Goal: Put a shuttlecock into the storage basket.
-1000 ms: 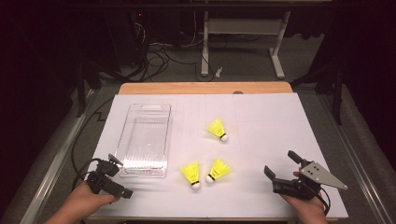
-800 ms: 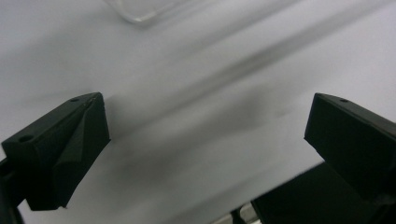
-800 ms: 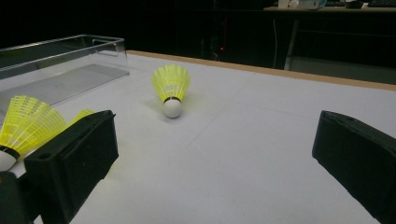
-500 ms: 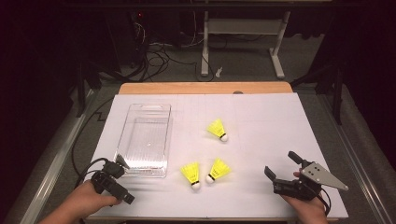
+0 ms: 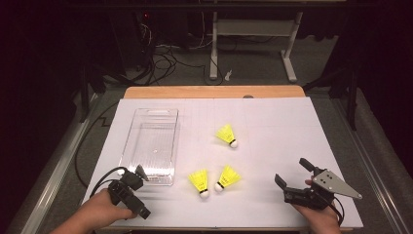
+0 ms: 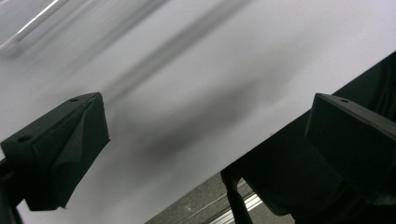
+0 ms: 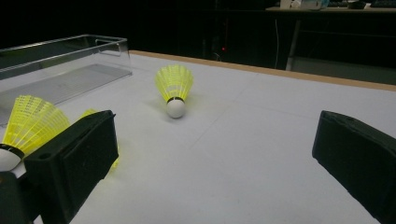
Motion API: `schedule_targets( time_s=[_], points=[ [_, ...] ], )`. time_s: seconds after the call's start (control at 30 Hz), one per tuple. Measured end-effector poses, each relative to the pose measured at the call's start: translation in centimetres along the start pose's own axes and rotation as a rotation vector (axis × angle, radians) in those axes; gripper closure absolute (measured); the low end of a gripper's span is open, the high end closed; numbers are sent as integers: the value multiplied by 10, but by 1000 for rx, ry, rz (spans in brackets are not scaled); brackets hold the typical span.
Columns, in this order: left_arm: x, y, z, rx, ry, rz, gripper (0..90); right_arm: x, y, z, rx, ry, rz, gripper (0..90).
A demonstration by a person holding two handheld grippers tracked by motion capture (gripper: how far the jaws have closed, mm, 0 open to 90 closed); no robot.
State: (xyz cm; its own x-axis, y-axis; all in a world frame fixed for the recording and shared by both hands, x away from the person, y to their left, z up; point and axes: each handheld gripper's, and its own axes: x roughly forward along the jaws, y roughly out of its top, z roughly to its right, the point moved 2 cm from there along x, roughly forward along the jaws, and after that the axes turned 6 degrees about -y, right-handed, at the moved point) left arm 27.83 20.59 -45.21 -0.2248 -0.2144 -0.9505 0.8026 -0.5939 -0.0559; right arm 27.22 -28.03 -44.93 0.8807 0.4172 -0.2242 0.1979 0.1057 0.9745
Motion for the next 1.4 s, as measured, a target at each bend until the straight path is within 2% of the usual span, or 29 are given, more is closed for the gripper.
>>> schedule_targets(
  time_s=[0.13, 0.53, 0.6, 0.77, 0.93, 1.17, 1.4],
  points=[
    [4, 6, 10, 26, -13, -10, 6, 0, 0, 0, -1, 0, -1, 8],
    [15, 25, 38, 108, -13, -55, 5, 0, 0, 0, 1, -1, 2, 8],
    [15, 29, 41, 109, -22, -50, 6, 0, -1, 1, 7, -2, -2, 8],
    [14, 35, 49, 118, -15, -51, 5, 3, -2, 1, 14, 1, -10, 8],
    [12, 40, 54, 123, -33, -41, 6, 5, -3, 0, 36, 6, -17, 9],
    [15, 53, 70, 162, -40, -53, 6, 4, -1, -4, 11, 14, -10, 16],
    [16, 70, 87, 198, -47, -54, 6, 3, -1, -1, 20, 7, -5, 16]
  ],
)
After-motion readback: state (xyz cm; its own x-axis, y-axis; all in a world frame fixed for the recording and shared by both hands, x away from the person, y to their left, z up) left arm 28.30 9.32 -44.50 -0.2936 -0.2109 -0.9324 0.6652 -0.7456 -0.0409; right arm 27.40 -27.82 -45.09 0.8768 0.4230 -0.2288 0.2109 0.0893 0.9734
